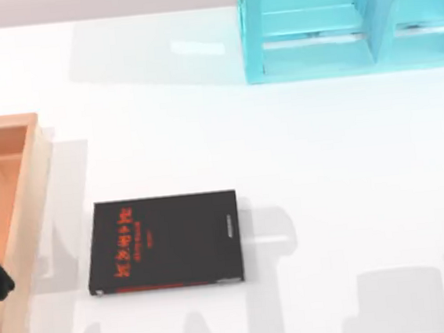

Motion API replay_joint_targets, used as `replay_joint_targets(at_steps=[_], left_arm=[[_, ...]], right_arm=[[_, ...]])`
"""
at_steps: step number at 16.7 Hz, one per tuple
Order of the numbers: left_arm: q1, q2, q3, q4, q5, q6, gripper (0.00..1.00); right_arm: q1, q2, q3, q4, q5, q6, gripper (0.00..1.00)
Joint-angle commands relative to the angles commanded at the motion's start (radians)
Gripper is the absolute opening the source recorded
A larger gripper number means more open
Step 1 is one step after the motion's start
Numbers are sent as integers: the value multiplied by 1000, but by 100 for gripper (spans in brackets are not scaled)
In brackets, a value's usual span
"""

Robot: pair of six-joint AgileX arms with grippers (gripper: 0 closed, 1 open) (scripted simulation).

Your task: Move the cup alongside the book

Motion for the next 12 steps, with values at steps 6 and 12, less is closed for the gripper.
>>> replay_joint_targets(at_steps=[6, 12], left_arm=[[0, 0, 0, 0, 0, 0, 100], [0, 0, 0, 0, 0, 0, 100]], right_arm=[[-2, -47, 76, -118, 0, 2, 0], [19, -21, 126, -132, -1, 56, 0]])
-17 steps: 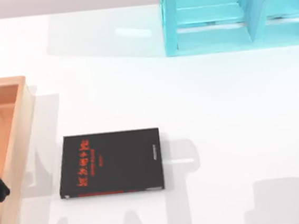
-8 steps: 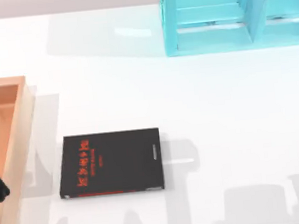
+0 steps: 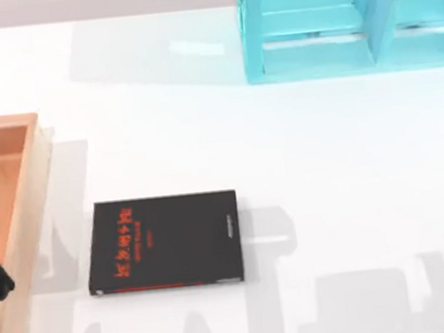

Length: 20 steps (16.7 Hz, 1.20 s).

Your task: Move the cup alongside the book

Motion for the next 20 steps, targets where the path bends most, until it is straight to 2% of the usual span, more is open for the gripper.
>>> replay_joint_targets(at_steps=[3, 7, 15, 20], left_arm=[[0, 0, 0, 0, 0, 0, 100], [0, 0, 0, 0, 0, 0, 100], [0, 0, 0, 0, 0, 0, 100], [0, 0, 0, 0, 0, 0, 100]], right_arm=[[54, 66, 139, -51, -8, 144, 0], [166, 234, 413, -184, -37, 428, 0], [439, 789, 1135, -593, -120, 1162, 0], [594, 1152, 1650, -818, -130, 1628, 0]])
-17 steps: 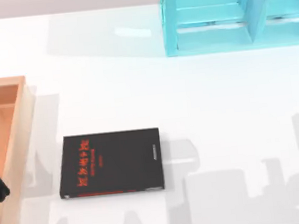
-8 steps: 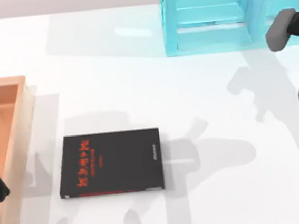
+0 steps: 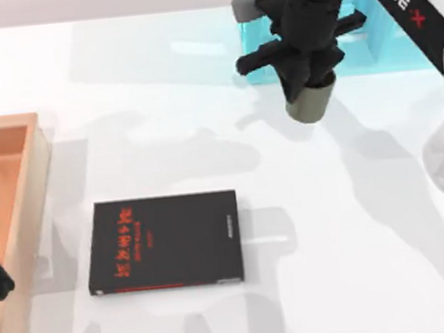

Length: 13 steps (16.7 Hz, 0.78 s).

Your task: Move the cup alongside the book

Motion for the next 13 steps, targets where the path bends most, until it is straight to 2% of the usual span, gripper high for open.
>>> replay_joint_targets(at_steps=[7, 10, 13], left_arm=[[0, 0, 0, 0, 0, 0, 100], [0, 0, 0, 0, 0, 0, 100], [0, 0, 0, 0, 0, 0, 100]], right_arm=[[153, 351, 675, -150, 77, 517, 0], [190, 427, 868, -163, 120, 656, 0], [208, 460, 964, -163, 147, 724, 0]])
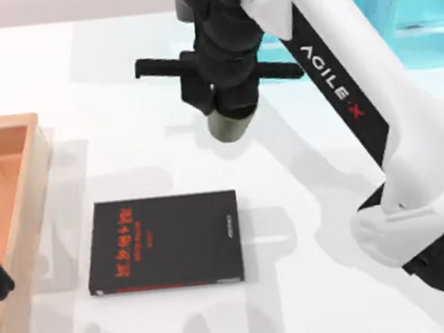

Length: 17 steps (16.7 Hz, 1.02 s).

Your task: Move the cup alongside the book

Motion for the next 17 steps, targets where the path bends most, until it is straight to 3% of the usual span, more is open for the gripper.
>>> replay_joint_targets(at_steps=[5, 6, 17], left_arm=[[0, 0, 0, 0, 0, 0, 100], [0, 0, 0, 0, 0, 0, 100], [0, 0, 0, 0, 0, 0, 100]], right_arm=[[2, 4, 13, 0, 4, 8, 0], [18, 6, 42, 231, -11, 9, 0], [-9, 277, 333, -42, 8, -4, 0]])
